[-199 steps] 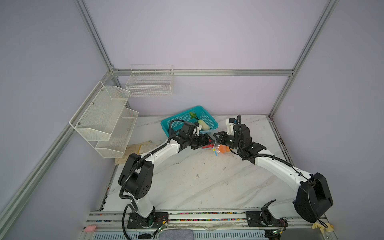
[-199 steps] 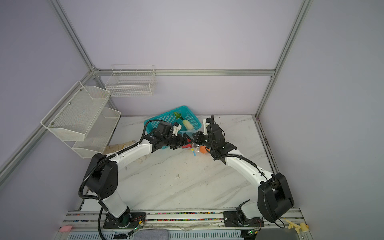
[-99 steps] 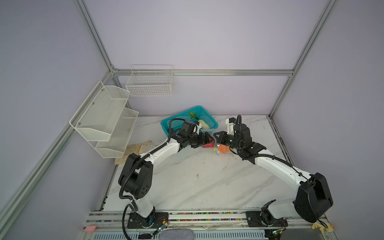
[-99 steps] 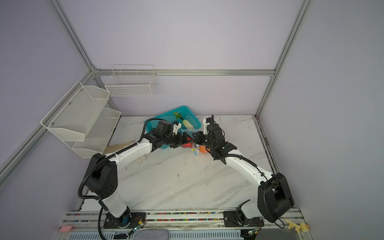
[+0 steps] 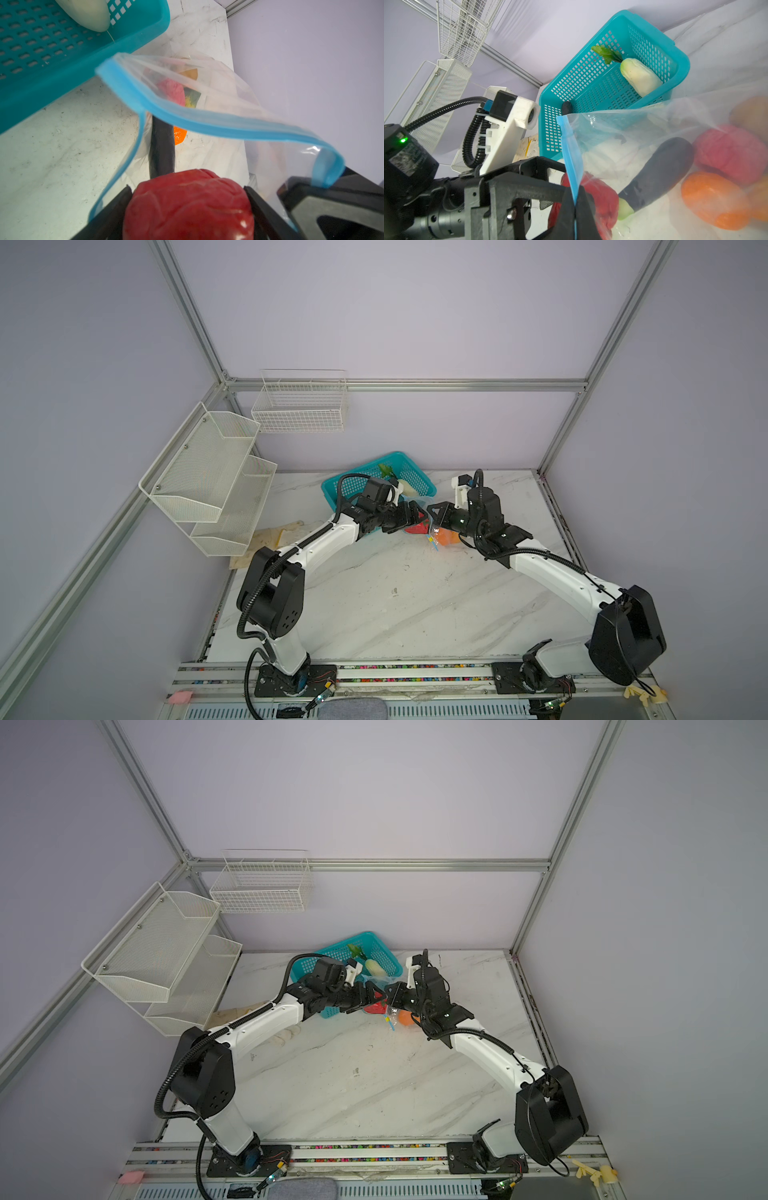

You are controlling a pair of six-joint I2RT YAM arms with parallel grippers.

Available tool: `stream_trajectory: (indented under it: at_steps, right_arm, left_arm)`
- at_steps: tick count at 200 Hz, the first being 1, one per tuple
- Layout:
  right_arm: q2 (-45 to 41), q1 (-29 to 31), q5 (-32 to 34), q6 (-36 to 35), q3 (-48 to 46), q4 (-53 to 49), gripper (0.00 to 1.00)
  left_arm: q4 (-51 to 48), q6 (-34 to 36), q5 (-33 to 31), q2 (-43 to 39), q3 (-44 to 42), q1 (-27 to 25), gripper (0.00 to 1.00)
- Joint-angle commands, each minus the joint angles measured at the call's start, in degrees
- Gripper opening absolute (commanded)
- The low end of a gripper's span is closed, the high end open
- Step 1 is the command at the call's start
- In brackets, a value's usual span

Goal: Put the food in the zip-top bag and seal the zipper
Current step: 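Open the left gripper to release the red pepper into the bag, then raise the left gripper from the bag and move over the basket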

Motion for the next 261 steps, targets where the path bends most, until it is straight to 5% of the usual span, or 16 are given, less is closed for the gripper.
stream_trajectory:
  at_steps: [1, 57, 261]
  right_arm:
    - [-0.8, -0.3, -0.8, 0.5, 0.8, 2.2, 0.00]
    - [-0.9, -0.3, -0.8, 0.4, 0.3, 2.5, 0.00]
    - [-4.3, -0.3, 0.3, 0.4, -1.3, 1.8, 0.00]
  left_arm:
    - [-1.2, 1.0, -1.3, 0.9, 7.1, -0.3, 0.85]
    - [-4.0, 2.5, -3.0, 1.2, 8.8, -0.3, 0.93]
    - [-11.8, 12.8, -10.6, -6.9, 13.5, 2.3, 0.89]
